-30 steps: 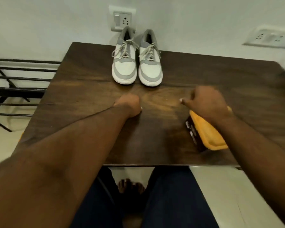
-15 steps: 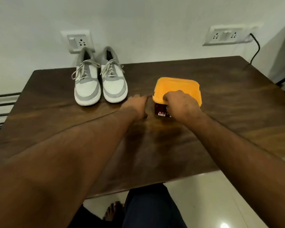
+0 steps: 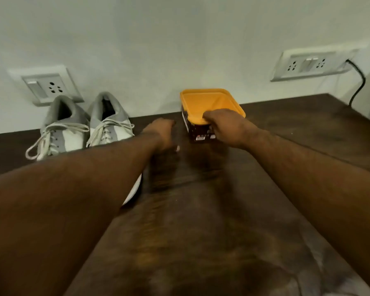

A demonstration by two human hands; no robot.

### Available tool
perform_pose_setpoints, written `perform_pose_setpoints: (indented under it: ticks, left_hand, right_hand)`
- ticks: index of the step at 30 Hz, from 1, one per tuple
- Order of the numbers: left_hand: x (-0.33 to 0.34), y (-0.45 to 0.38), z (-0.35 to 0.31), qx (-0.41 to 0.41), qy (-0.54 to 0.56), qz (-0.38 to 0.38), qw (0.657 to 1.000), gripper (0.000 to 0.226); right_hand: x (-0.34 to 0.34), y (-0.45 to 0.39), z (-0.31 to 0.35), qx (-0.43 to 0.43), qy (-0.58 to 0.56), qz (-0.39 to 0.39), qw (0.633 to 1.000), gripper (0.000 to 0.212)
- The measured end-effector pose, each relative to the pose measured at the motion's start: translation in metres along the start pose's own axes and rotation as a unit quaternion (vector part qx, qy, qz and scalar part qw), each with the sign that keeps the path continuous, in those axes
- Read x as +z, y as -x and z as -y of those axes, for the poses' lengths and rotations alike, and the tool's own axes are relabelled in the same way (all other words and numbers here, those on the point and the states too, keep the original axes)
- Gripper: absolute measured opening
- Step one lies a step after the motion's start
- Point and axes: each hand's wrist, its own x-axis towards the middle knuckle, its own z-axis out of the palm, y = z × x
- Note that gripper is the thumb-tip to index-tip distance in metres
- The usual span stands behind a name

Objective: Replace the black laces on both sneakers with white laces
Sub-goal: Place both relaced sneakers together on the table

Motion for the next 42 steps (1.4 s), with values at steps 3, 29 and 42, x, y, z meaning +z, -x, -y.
perform_pose_setpoints:
  ticks: [3,29,42]
  left_hand:
    - [0.015,-0.025,-0.003,-0.035,0.018,0.007,0.999,0.083]
    - [0.015,0.172,0.172,-0.243,0.214,-0.190,0.927,0.106]
    - [0.024,0.215,0.152,-0.208,0.297,-0.287,0.886,0.107]
  right_hand:
    - [0.020,-0.022,-0.012,0.019,0.033,0.013,0.999,0.035]
    - [0.088,0.002,0.245,0.160,-0.273,-0.040,0.948,0.097]
    - [0.065,0.041,0.262,0.157,-0.356,-0.172,0.905,0.088]
